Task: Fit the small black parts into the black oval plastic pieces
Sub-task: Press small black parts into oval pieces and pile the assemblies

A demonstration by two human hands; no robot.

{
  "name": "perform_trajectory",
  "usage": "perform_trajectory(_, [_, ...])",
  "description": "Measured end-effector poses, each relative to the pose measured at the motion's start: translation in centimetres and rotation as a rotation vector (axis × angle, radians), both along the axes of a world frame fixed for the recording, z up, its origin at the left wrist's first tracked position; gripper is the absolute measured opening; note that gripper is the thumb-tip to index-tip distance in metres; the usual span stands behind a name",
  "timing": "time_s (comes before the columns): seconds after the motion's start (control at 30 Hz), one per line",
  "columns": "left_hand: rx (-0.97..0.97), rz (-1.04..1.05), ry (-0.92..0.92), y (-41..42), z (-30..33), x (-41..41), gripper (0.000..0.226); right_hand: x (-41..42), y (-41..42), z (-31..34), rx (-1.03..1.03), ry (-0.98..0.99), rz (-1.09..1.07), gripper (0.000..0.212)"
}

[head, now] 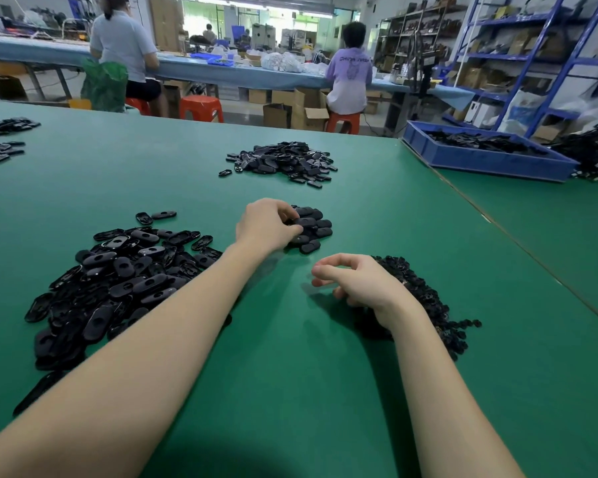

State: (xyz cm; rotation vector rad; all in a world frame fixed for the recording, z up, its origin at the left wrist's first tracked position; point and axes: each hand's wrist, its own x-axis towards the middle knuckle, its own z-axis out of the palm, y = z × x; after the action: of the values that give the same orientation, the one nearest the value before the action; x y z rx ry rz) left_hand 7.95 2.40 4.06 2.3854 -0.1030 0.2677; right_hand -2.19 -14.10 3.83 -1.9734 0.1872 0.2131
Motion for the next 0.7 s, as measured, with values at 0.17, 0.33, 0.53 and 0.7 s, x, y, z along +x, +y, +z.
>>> perform_trajectory(0.17, [0.092, 0.026, 0.057, -0.3, -0.5, 1.2, 0.017, 0.2, -0.2, 0.0, -0.001, -0.005, 0.016, 0.015])
perform_trajectory(0.33, [0.091, 0.003, 0.041, 0.3, -0.3, 1.2, 0.028, 0.2, 0.0, 0.0, -0.017, 0.006, 0.029, 0.015])
perform_trajectory(0.53, [-0.076, -0.038, -0.030, 3.2, 1.5, -1.5, 0.022, 0.2, 0.2, 0.1, -0.037, -0.030, 0.049, 0.010])
perform_trajectory(0.7, [-0.090, -0.142, 0.036, 7.7, 2.9, -6.1, 0.012, 0.2, 0.8, 0.2, -0.032, -0.116, 0.062, 0.008])
